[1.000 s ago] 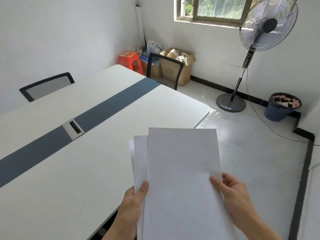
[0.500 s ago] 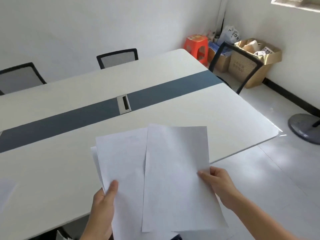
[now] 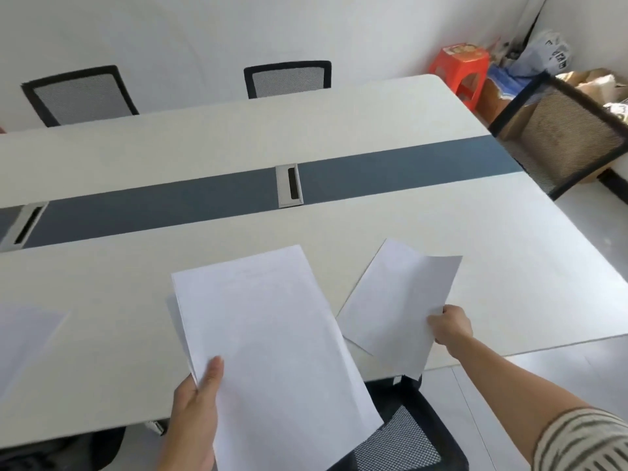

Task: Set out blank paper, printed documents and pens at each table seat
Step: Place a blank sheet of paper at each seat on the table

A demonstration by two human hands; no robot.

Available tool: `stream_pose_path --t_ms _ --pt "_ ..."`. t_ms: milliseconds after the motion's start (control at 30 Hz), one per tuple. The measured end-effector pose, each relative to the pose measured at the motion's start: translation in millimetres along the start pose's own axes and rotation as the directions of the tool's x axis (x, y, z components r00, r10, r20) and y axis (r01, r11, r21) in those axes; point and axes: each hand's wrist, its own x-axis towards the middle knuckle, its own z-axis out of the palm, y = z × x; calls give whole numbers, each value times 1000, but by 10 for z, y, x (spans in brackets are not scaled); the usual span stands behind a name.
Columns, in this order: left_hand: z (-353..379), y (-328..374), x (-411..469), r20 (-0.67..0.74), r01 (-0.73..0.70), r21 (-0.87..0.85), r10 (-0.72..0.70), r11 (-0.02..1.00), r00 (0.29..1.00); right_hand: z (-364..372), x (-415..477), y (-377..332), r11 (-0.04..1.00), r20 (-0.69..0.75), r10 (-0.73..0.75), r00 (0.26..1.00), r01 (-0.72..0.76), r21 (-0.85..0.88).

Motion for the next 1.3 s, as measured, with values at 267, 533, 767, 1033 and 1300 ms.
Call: stream_pose_path --t_ms 267,533,767,1033,1300 --pt "441 72 152 129 10 79 -20 997 991 -269 -111 55 982 -22 34 999 -38 -184" --pt "1527 252 -270 559 47 189 -147 981 816 -1123 -1156 76 900 349 -78 934 -85 428" --pt "2615 -23 -1003 707 -75 315 -182 946 683 -2143 -1473 780 510 404 -150 902 -280 813" --pt "3860 -714 -2187 723 -114 350 -191 930 664 -3516 -1321 2017 613 43 -210 977 97 784" --pt "5043 -880 -3002 816 -133 383 -267 914 513 -4465 -844 2725 550 -94 -63 994 113 828"
